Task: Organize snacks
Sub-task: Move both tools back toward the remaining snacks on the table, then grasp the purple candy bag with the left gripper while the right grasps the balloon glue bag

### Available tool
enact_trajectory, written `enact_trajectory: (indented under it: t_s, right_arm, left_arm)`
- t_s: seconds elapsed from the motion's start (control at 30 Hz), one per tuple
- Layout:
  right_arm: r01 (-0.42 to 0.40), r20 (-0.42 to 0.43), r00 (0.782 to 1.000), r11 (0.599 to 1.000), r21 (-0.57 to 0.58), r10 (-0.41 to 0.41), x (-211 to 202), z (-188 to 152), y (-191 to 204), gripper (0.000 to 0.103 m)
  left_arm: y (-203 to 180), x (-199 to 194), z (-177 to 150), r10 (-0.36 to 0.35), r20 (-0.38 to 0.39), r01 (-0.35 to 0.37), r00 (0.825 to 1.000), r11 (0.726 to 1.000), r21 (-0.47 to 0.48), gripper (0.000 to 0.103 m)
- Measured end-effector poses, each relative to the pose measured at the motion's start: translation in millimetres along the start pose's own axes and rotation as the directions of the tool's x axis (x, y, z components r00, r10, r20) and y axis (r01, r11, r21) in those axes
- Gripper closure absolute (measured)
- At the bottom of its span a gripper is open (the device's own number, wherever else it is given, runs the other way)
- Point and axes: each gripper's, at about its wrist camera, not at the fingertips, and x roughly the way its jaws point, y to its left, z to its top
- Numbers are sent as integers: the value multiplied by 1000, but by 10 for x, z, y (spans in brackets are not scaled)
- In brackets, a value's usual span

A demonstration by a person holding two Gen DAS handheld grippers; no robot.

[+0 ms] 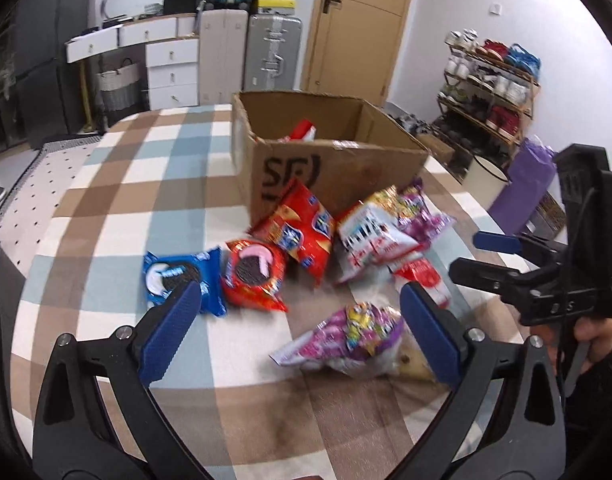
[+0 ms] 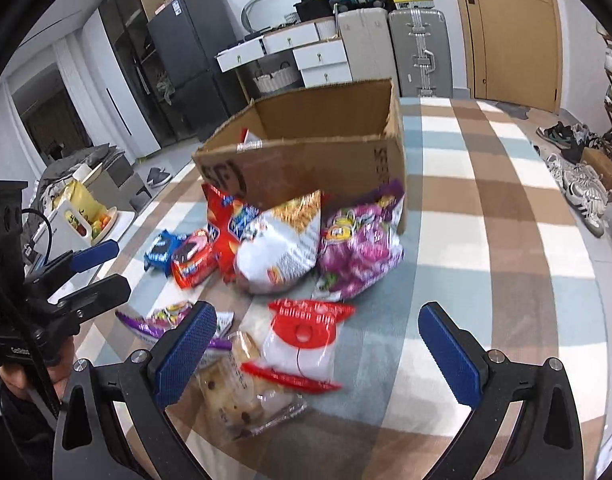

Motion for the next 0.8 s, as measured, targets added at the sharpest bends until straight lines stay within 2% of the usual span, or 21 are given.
enact_trajectory:
  t_s: [0.3,0.47,0.6,0.73,0.8]
  right_arm:
    - [-11,-60,998,1000,19,12,144,-165,-61,0]
    - [-9,-80,997,1000,25,11,226,-189,-73,0]
    - [-32,-104,994,998,48,37,302,-194,-101,1]
    - [-49,-123,991,997,51,55,387,-191,-86,9]
    - [-48,-118,992,998,36,52,401,-182,-54,9]
  left_arm:
    - [-146,138,-142,-22,-54,25,998,998,51,5]
    - [-183,300,-192,-58,-97,62,994,997,39,5]
    - [-202,426,-206,-45,-119,50,992,998,37,5]
    - [-181,531,-223,-50,-138,53,989,998,24,5]
    - [-165,592,-228,-55,-148,58,987,998,16,5]
